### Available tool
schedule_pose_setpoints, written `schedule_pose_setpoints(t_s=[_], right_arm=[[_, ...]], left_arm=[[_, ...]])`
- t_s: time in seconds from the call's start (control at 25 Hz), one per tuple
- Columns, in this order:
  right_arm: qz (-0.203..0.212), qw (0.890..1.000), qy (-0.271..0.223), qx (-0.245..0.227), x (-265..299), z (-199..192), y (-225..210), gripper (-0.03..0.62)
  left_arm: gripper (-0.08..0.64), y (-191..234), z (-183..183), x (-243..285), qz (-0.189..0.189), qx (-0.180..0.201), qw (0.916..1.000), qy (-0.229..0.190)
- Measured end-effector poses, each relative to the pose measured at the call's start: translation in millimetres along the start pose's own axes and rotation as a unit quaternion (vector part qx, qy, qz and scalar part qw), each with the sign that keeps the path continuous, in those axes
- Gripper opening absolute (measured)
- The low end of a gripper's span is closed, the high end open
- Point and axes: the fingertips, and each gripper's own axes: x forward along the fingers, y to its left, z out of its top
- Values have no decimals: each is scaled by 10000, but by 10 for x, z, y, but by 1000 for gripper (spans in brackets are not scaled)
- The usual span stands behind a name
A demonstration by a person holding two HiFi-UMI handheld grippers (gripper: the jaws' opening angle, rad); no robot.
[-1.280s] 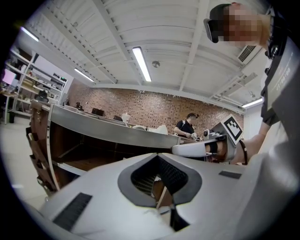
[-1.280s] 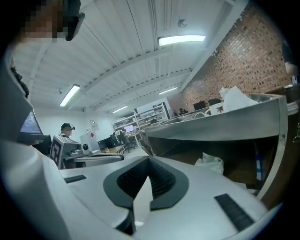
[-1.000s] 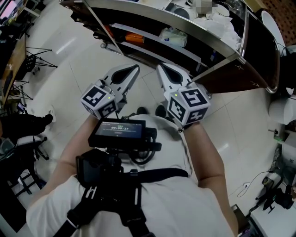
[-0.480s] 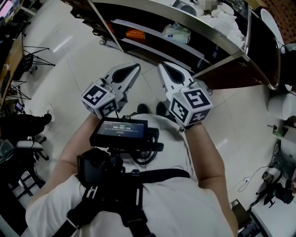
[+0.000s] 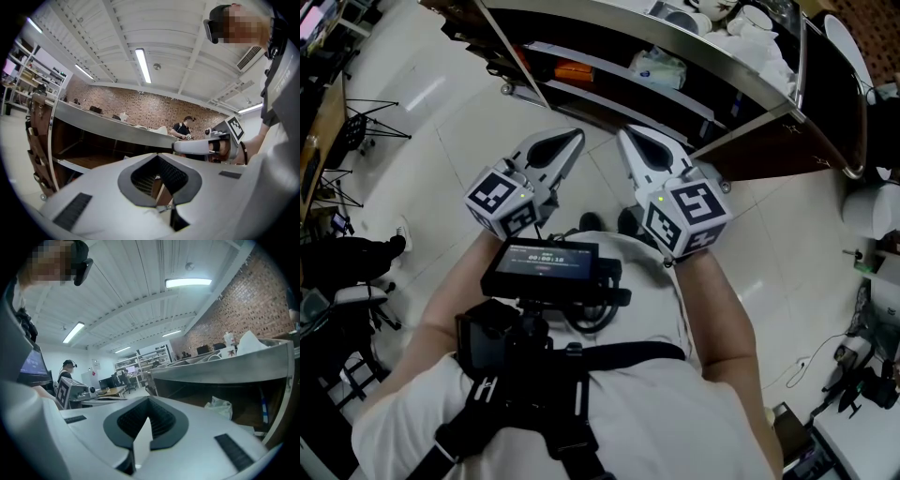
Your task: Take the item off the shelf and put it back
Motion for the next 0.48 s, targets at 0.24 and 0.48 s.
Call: schedule_pose_setpoints(t_s=[0.24, 0.48], right_arm=[[34, 10000, -51, -69, 37, 42, 2, 0], [86, 9999, -70, 68, 54, 38, -34, 0]], left_arm=[[6, 38, 3, 18, -25, 73, 10000, 19], [6, 51, 42, 63, 17, 38, 10000, 15]])
